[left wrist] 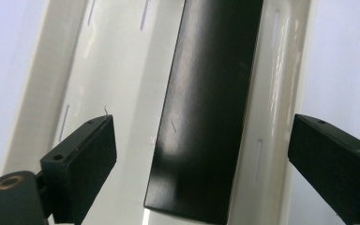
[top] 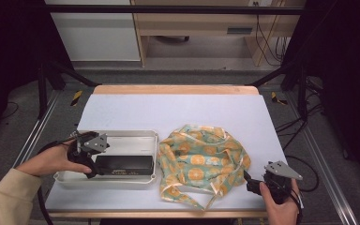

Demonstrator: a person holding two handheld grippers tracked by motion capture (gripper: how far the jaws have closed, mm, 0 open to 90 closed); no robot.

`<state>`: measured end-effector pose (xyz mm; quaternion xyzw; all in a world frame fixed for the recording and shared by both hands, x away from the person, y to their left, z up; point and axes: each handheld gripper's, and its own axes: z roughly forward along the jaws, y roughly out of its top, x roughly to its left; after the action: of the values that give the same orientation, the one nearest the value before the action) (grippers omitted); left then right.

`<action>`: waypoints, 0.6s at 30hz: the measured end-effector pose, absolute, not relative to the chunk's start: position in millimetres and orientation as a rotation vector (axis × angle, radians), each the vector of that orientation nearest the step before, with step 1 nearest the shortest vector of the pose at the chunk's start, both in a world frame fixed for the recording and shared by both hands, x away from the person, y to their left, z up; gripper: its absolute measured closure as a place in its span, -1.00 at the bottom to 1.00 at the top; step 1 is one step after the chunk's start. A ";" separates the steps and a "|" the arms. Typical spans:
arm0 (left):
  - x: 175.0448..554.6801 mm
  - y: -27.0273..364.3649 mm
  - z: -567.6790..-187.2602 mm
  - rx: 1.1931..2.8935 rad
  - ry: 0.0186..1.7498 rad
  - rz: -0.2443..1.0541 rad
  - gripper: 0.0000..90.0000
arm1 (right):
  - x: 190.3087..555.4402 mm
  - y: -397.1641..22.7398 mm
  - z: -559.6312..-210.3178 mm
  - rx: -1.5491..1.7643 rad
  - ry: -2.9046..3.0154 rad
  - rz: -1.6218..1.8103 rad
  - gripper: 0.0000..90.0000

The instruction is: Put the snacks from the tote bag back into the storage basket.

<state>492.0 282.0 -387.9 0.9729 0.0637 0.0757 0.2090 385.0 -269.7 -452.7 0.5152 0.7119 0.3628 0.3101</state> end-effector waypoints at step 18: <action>469.6 260.5 -361.0 2.534 0.357 0.310 -0.83 | 384.9 -269.9 -452.5 1.358 1.880 0.961 -0.85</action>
<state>469.6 260.5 -361.0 0.9442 0.1332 0.1154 0.2782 384.9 -269.9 -452.5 0.5143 0.7119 0.3638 0.3103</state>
